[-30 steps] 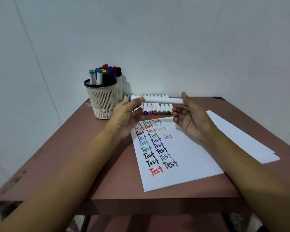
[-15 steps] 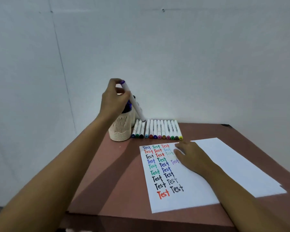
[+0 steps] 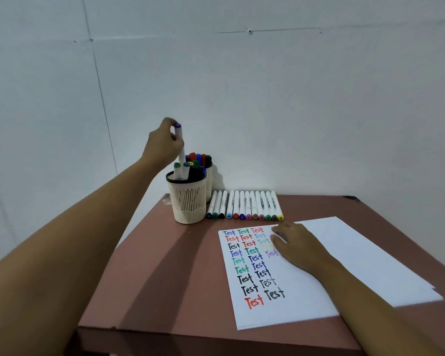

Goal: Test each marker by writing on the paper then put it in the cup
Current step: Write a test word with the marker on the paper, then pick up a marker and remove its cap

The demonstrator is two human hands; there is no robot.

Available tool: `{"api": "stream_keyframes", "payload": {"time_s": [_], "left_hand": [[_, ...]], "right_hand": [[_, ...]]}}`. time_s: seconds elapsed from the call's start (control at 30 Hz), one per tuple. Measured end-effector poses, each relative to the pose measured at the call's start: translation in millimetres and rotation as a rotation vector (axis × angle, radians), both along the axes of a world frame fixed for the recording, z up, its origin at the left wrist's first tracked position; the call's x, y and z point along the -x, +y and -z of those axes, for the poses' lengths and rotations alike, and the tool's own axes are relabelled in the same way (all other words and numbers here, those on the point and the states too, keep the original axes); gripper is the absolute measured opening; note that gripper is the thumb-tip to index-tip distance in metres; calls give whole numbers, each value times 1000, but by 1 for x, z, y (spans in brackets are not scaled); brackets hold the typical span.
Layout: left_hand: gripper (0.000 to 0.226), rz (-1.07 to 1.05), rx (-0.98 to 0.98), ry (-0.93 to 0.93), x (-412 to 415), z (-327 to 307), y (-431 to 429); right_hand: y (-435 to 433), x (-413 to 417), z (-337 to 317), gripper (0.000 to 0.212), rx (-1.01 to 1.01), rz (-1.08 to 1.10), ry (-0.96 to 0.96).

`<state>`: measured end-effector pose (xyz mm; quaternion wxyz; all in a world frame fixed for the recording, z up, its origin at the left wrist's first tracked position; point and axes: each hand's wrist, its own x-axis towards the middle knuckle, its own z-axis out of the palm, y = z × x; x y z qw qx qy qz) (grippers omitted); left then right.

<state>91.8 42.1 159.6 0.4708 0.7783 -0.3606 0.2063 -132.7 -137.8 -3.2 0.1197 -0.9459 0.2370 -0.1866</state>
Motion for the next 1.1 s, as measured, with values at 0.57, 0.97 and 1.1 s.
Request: {"api": "stream_keyframes", "payload": {"time_s": [0.57,0.97,1.1], "left_hand": [[44,-26,-241,66,-1,42,-5],[35,177,-344,-223,71,144,-46],[39,342,-606,-27,70,154,-50]], "right_hand": [[-1,-1,1,40,-4,-1,-14],[0,-6,-2,40,40,30,89],[-10,-8,-15,26,-94,38,123]]}}
